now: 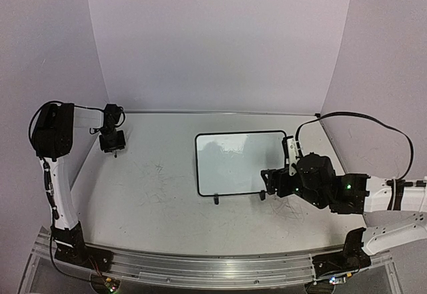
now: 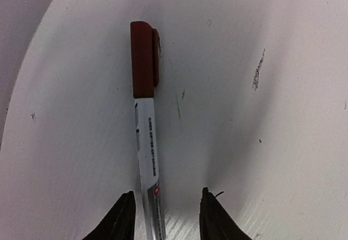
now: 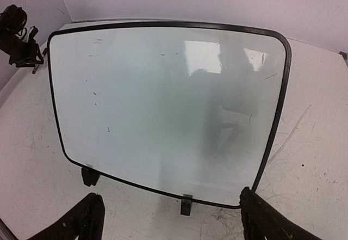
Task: Write a sentence on the whiteboard
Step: Pick up the whiteboard marker from the corner of the board, then pass from the left arm to the right, then pass from the right arm to the left, then open the pen cap from the whiteboard marker.
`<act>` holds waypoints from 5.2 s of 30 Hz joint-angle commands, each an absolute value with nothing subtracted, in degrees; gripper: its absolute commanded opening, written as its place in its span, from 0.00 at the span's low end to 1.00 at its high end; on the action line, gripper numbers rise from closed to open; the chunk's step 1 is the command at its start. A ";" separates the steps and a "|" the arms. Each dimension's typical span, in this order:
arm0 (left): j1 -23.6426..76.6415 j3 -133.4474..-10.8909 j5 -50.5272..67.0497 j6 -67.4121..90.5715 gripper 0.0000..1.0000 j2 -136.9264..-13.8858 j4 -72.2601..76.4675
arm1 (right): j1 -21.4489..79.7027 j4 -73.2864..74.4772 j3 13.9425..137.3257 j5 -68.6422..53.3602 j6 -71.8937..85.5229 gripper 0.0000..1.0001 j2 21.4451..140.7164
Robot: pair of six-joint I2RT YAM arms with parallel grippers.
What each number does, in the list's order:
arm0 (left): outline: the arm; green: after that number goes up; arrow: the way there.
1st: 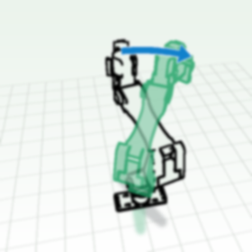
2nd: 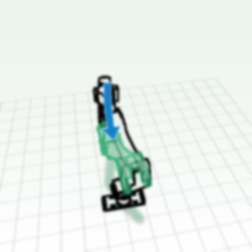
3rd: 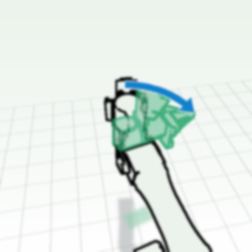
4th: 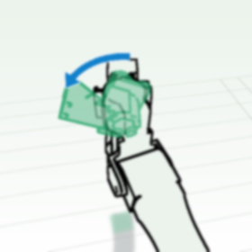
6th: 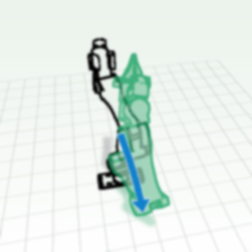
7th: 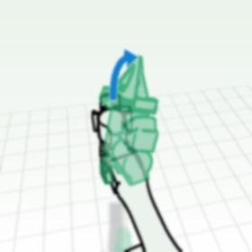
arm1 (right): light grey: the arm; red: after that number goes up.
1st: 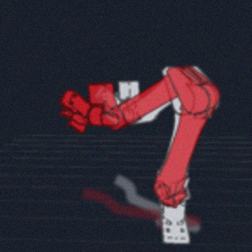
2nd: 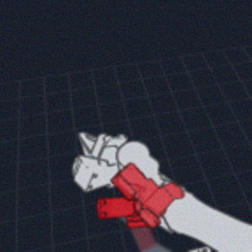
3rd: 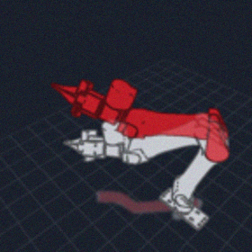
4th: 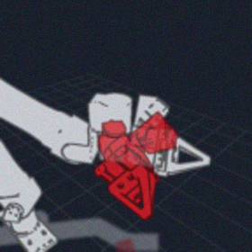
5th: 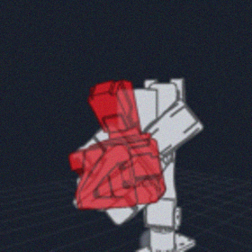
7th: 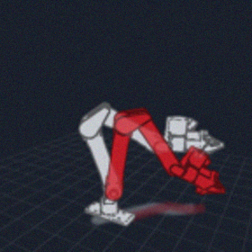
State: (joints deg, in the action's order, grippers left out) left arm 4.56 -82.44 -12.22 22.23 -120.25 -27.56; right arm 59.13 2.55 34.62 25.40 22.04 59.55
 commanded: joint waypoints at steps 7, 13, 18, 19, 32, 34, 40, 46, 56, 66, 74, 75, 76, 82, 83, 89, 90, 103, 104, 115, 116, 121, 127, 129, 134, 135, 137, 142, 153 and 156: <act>4.91 -84.43 -17.04 21.62 0.16 -121.36 -28.48 | 58.54 0.44 35.01 27.14 21.18 0.87 60.19; 5.00 -82.49 -15.28 22.37 0.01 -119.92 -28.48 | 58.55 -0.74 36.63 26.44 20.91 0.87 61.15; 5.85 -78.21 -13.86 23.30 0.00 -114.51 -28.01 | 58.56 -0.89 37.32 24.21 23.45 0.87 60.93; 6.31 -76.94 -13.67 23.44 0.00 -112.79 -27.61 | 58.56 -0.83 37.43 23.56 23.94 0.87 60.83; 10.00 -58.07 8.70 26.56 0.00 -80.31 -20.51 | 58.58 -3.31 43.81 13.20 26.96 0.87 67.00; 11.31 -55.78 12.65 26.95 0.00 -74.87 -19.83 | 58.60 -6.81 44.02 9.76 27.65 0.87 67.40; 17.42 -50.65 19.20 30.53 0.00 -58.56 -15.02 | 58.55 -19.75 49.27 0.61 32.83 0.86 72.71; 20.09 -47.61 26.88 37.86 0.00 -50.05 -6.11 | 58.61 -25.11 63.03 -4.31 36.90 0.85 83.78; 33.38 -46.68 24.06 42.89 0.00 -52.33 6.29 | 58.49 -35.14 76.74 -17.60 43.72 0.75 98.31; 46.74 -48.82 14.24 39.09 0.00 -59.86 9.35 | 57.41 -37.70 71.35 -14.64 44.05 0.51 95.84; 49.26 -49.58 12.88 38.76 0.00 -61.34 10.01 | 57.05 -40.28 69.27 -13.83 45.72 0.39 95.51; 49.54 -49.64 12.80 38.83 0.00 -61.42 10.06 | 57.11 -40.73 69.50 -14.19 45.79 0.37 95.75; 49.91 -49.65 12.61 38.78 0.00 -61.50 10.30 | 57.09 -41.34 69.69 -15.05 45.88 0.34 96.16; 50.98 -49.63 11.13 38.55 0.00 -62.01 10.55 | 57.01 -43.90 68.51 -16.60 46.61 0.11 96.24; 51.01 -49.48 10.91 38.54 0.00 -61.88 10.55 | 56.97 -44.36 67.60 -16.30 46.37 0.08 95.89; 50.97 -49.07 11.42 38.92 0.35 -62.03 10.48 | 55.88 -44.73 64.04 -16.48 42.85 0.00 93.09; 50.99 -48.91 11.62 38.89 0.47 -61.94 10.47 | 55.59 -44.71 63.24 -16.44 41.46 0.00 92.51; 50.98 -55.71 22.40 38.24 0.79 -67.34 5.92 | 54.53 -24.52 61.11 -32.23 15.73 0.00 87.57; 50.98 -55.91 23.48 37.42 0.77 -67.81 5.89 | 54.45 -24.52 61.06 -34.26 15.81 0.00 87.69; 50.98 -55.03 30.19 33.35 0.44 -67.30 6.02 | 53.23 -24.52 60.85 -47.32 16.66 0.00 88.43; 50.98 -54.99 30.39 33.21 0.41 -67.07 5.99 | 52.93 -24.52 60.77 -49.08 16.60 0.00 88.44; 50.98 -55.81 32.97 32.53 0.37 -68.10 5.45 | 51.28 -24.53 59.98 -52.26 17.50 0.00 87.72; 51.01 -56.67 34.06 31.36 0.33 -69.81 3.23 | 50.88 -24.54 59.90 -54.51 18.32 0.00 87.75; 50.98 -56.87 34.71 31.15 0.29 -70.30 3.14 | 50.83 -24.67 59.73 -54.93 18.49 0.00 87.72; 51.01 -57.80 33.88 31.29 0.11 -70.67 2.72 | 50.83 -24.52 59.85 -54.52 19.32 0.00 87.61; 50.98 -58.09 33.85 31.37 0.09 -70.81 2.64 | 50.82 -24.52 59.77 -54.27 19.47 0.00 87.35; 50.98 -58.75 33.45 31.37 0.03 -71.19 2.59 | 50.79 -24.44 59.65 -52.47 19.96 0.03 87.04; 50.98 -60.90 31.12 32.07 0.00 -72.71 2.61 | 50.79 -22.36 59.22 -46.08 20.63 0.32 85.44; 50.94 -63.80 20.48 37.57 0.00 -73.07 9.14 | 50.76 -24.28 50.20 -20.98 27.46 0.98 76.65; 50.96 -64.84 19.64 38.63 0.00 -73.42 10.35 | 50.79 -30.86 45.25 -15.78 30.98 0.98 72.47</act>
State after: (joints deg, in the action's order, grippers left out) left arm 51.00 -61.18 22.96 36.22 -73.63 4.95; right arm 50.81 -22.35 50.04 -28.16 25.24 78.21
